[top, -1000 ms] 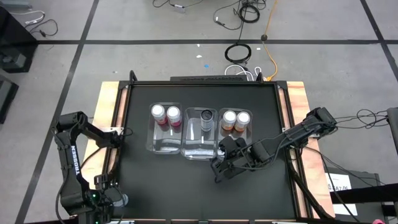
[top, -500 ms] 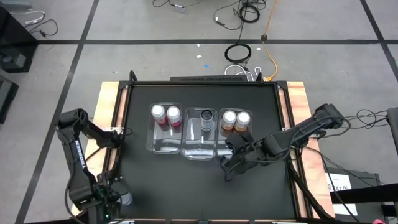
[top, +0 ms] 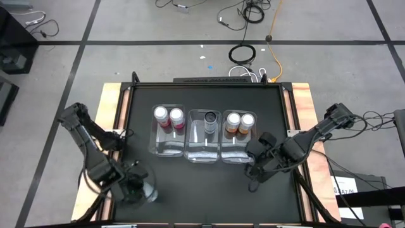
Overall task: Sort soda cans
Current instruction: Put the left white and blue soda can in the center transparent bin
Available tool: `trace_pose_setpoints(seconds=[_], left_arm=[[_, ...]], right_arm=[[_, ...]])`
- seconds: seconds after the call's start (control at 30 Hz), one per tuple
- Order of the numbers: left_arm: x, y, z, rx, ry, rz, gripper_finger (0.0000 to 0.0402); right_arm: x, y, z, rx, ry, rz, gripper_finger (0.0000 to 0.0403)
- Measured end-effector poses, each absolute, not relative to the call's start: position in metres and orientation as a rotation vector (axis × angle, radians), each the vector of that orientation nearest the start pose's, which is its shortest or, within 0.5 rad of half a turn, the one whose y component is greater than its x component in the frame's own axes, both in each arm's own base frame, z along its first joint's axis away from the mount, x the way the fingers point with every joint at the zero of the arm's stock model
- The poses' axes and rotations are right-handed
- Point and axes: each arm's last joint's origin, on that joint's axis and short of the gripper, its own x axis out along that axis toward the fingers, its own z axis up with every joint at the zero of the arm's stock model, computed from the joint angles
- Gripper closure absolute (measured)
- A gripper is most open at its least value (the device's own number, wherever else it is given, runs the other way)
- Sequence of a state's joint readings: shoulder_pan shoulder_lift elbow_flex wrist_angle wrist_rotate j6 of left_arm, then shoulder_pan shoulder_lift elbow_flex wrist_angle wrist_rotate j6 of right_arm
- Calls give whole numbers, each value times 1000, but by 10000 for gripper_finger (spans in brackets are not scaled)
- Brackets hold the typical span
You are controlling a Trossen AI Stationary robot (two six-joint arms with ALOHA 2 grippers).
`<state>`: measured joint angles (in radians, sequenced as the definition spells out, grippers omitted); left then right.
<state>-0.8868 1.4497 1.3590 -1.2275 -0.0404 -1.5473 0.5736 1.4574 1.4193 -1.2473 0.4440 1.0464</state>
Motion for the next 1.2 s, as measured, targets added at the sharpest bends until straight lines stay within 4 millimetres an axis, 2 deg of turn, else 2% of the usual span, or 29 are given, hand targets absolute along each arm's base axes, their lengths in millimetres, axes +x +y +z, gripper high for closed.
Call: trace_pose_setpoints(seconds=[0.3,0.43,0.63,0.93,1.2], left_arm=[[216,-162,349,-768,1085,326,109],[238,-142,365,-763,948,299,119],[263,-106,381,-711,811,275,121],[286,-45,378,-648,812,318,123],[314,-1,351,-607,958,215,123]], right_arm=[[193,158,323,86,1141,-364,19],[175,171,324,18,1066,-383,19],[152,188,322,21,948,-388,19],[127,199,295,148,919,-444,19],[118,199,279,243,894,-521,19]])
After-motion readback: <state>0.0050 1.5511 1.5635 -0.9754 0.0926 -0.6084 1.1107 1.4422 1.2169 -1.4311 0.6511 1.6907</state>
